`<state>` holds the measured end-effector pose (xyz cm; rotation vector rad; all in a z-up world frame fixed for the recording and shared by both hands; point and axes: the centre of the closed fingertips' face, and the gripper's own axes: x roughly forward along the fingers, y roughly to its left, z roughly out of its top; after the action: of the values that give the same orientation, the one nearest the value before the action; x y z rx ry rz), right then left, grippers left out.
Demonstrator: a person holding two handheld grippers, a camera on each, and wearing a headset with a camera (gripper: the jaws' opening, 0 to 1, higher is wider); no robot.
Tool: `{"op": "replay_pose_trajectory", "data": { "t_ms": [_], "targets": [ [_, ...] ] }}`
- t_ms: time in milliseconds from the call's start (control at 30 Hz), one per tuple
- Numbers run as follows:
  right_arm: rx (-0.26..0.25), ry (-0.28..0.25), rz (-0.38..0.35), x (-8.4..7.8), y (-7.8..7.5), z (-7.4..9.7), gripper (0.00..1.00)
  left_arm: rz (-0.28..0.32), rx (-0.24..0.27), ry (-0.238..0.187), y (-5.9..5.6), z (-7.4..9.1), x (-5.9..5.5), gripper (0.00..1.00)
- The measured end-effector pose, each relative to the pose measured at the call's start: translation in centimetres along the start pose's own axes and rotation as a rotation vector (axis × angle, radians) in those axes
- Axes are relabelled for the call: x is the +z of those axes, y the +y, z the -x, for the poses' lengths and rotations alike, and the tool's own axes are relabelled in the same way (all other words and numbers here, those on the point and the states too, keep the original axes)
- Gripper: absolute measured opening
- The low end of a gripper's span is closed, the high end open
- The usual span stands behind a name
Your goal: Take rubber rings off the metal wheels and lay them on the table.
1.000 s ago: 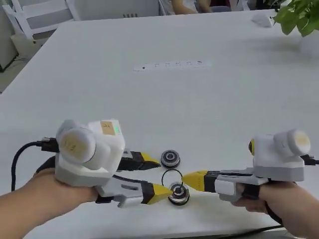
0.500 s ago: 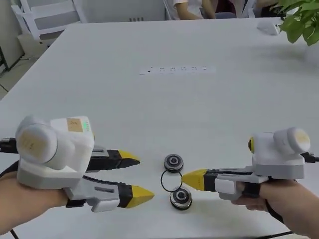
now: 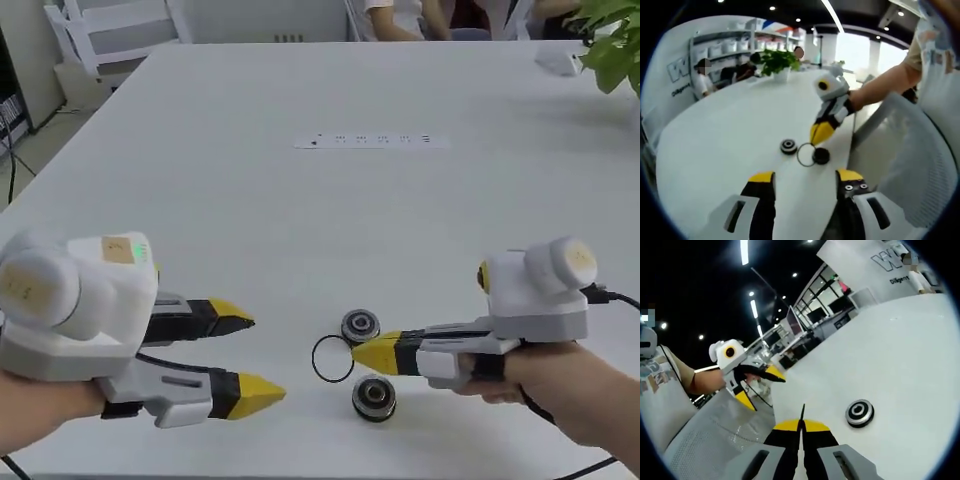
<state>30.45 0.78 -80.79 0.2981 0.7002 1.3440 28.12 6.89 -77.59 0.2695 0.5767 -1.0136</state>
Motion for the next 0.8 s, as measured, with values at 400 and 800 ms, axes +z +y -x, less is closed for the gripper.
{"op": "replay_pose_trajectory", "data": {
  "t_ms": [400, 800],
  "targets": [
    [0.023, 0.106, 0.057, -0.8, -0.1, -2.5, 0.0, 0.028, 0.039, -0.003, 0.8, 1.3, -0.7, 0.49],
    [0.004, 0.183, 0.101, -2.3, -1.0, -3.4, 0.0, 0.043, 0.044, 0.002, 1.0, 1.4, -1.2, 0.49]
  ]
}}
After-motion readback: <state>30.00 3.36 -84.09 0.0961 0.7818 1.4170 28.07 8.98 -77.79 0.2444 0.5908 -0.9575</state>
